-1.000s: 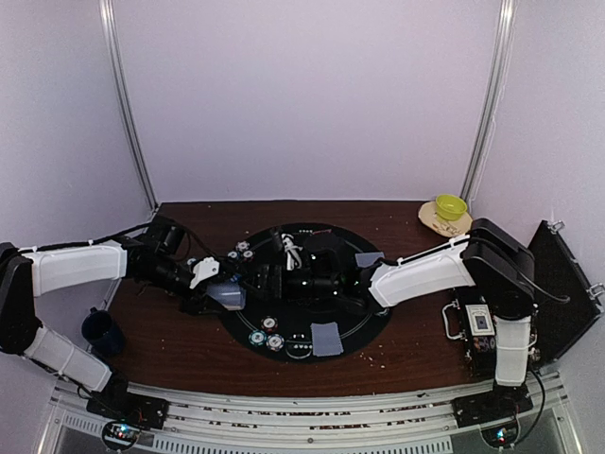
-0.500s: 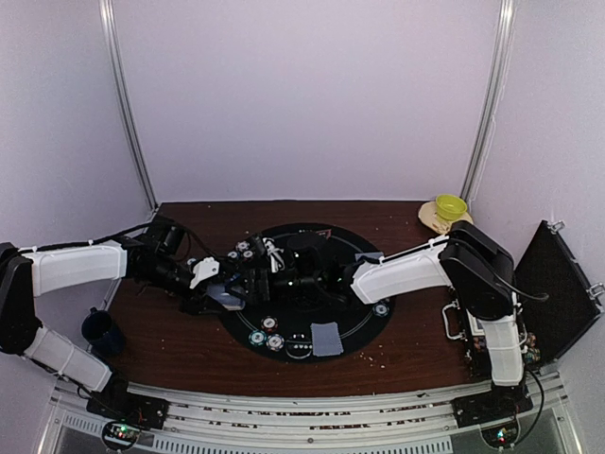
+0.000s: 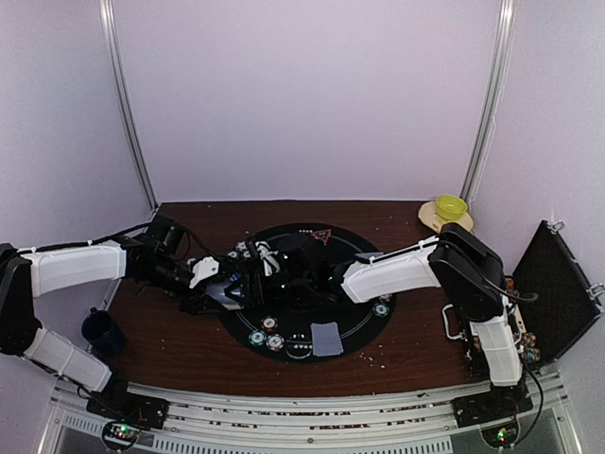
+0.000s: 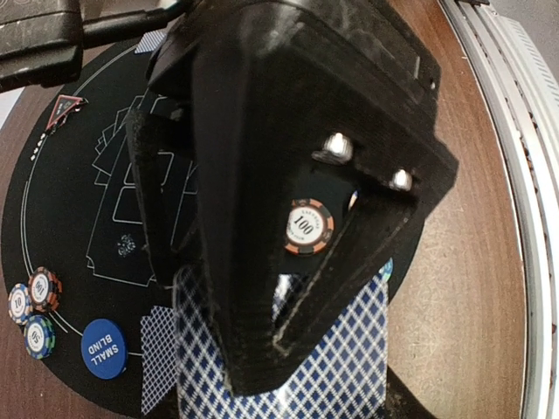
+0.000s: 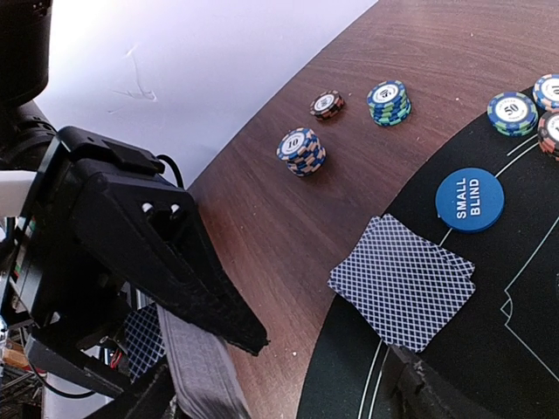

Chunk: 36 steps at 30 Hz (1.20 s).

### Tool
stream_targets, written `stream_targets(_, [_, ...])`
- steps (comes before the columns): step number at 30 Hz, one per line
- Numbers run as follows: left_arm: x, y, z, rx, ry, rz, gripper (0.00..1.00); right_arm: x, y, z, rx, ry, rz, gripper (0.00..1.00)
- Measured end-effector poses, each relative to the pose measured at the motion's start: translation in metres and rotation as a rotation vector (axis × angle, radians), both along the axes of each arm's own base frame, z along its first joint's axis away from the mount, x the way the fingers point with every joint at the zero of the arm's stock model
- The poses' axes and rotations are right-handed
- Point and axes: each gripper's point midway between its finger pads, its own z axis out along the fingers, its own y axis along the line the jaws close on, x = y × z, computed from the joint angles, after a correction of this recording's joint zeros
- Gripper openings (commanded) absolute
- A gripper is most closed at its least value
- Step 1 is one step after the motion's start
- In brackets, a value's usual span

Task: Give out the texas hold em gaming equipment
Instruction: Pick up the poker card from the face-down deck piles.

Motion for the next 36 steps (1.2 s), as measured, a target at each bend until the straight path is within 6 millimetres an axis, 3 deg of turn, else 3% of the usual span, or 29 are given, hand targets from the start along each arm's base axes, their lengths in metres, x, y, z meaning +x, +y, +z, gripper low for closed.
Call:
stream_targets(10, [0.004,0.001,0.0,0.006,-0.015,0.009,0.47,0.002,-0.002,0.008,-0.005,-0.059,-0.01,0.54])
stream_targets(15, [0.004,0.001,0.0,0.007,-0.015,0.01,0.47,0.0,-0.012,0.011,-0.01,-0.07,-0.023,0.51])
stream_targets(20, [0.004,0.001,0.0,0.007,-0.012,0.012,0.47,-0.001,-0.021,0.015,-0.01,-0.076,-0.032,0.39])
stream_targets(28, [0.004,0.001,-0.001,0.007,-0.01,0.011,0.47,-0.008,-0.025,0.027,0.033,-0.074,-0.002,0.02])
stream_targets(36, [0.002,0.001,-0.001,0.005,-0.003,0.008,0.47,-0.011,-0.035,0.031,0.07,-0.039,0.015,0.0])
